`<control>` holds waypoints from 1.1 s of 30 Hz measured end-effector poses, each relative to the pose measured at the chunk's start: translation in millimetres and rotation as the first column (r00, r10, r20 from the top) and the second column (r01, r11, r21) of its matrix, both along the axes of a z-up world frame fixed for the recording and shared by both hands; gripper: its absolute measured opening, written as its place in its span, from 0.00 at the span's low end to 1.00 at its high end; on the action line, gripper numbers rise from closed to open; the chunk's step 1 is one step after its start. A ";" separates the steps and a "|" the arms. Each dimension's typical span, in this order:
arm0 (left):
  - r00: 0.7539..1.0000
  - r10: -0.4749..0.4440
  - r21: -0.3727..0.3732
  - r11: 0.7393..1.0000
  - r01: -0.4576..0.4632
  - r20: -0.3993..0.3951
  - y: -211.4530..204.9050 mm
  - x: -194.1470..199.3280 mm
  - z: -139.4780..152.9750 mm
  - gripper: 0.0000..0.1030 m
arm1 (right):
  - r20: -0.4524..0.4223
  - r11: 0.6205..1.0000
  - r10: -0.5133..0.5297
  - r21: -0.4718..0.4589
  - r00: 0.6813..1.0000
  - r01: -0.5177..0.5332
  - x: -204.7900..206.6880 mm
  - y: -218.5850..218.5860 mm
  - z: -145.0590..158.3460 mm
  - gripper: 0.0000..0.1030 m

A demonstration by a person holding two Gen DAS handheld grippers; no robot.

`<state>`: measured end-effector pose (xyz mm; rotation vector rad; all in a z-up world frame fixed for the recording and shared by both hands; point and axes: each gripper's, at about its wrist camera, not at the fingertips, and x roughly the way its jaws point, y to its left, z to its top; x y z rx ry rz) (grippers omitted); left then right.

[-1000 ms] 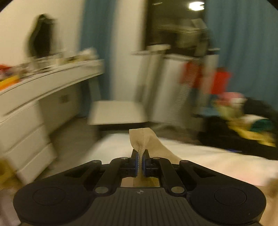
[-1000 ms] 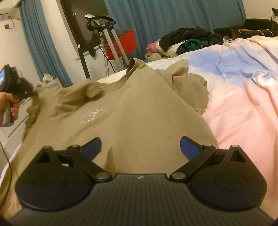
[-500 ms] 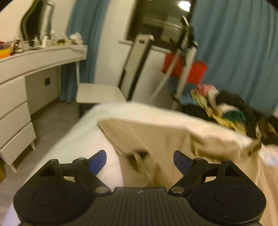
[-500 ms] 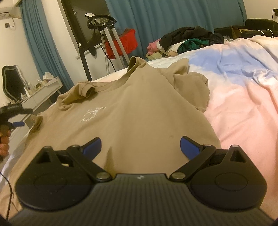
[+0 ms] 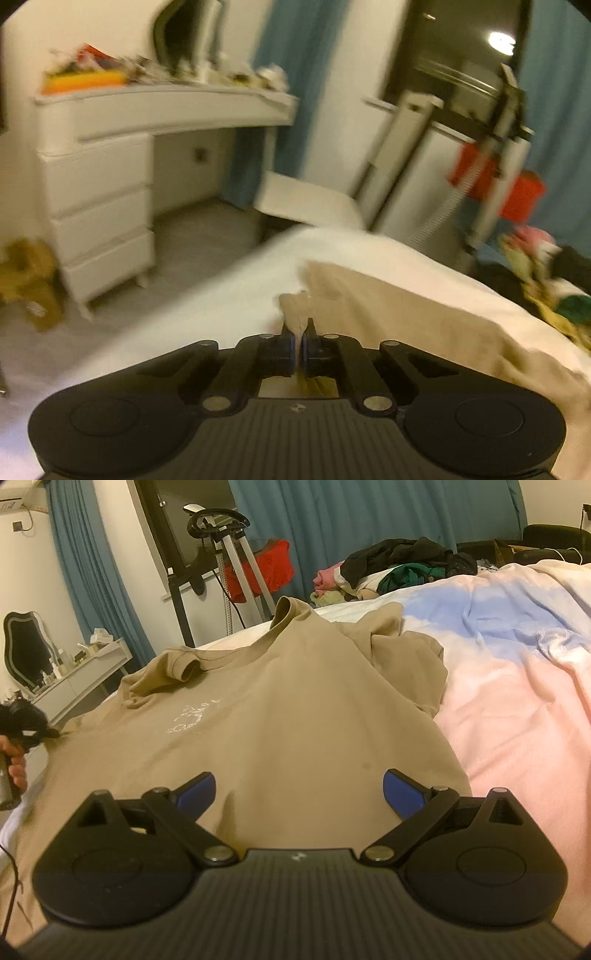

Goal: Fold clothes

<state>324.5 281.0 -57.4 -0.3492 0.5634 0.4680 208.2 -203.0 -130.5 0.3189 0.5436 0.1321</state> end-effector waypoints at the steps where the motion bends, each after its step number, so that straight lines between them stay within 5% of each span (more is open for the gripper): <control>1: 1.000 -0.019 0.013 1.000 0.019 -0.021 0.5 -0.6 -2.6 0.07 | 0.000 1.000 0.000 0.000 1.000 0.000 0.1 0.0 0.1 0.96; 4: 0.995 -0.070 0.047 0.996 0.074 -0.074 0.1 -5.3 -9.0 0.21 | 0.003 1.000 -0.001 -0.001 1.000 0.001 0.3 0.2 0.8 0.96; 6: 0.993 -0.096 0.054 0.994 0.100 -0.061 -7.0 -13.4 -5.0 0.47 | 0.006 1.000 -0.002 -0.002 1.000 0.002 0.3 0.3 1.5 0.96; 12: 0.969 -0.247 0.130 0.960 0.248 -0.022 -68.0 -57.5 22.9 0.73 | 0.035 1.000 0.002 -0.005 0.999 -0.002 -9.1 2.6 10.8 0.96; 25: 0.854 -0.511 0.159 0.855 0.493 0.098 -254.8 -219.2 96.6 0.85 | 0.187 0.998 -0.018 -0.053 0.982 0.028 -40.2 -14.2 62.2 0.96; 33: 0.825 -0.546 0.128 0.837 0.532 0.145 -292.9 -265.6 69.9 0.89 | 0.230 0.998 -0.052 -0.027 0.972 0.060 -62.1 -42.5 84.5 0.96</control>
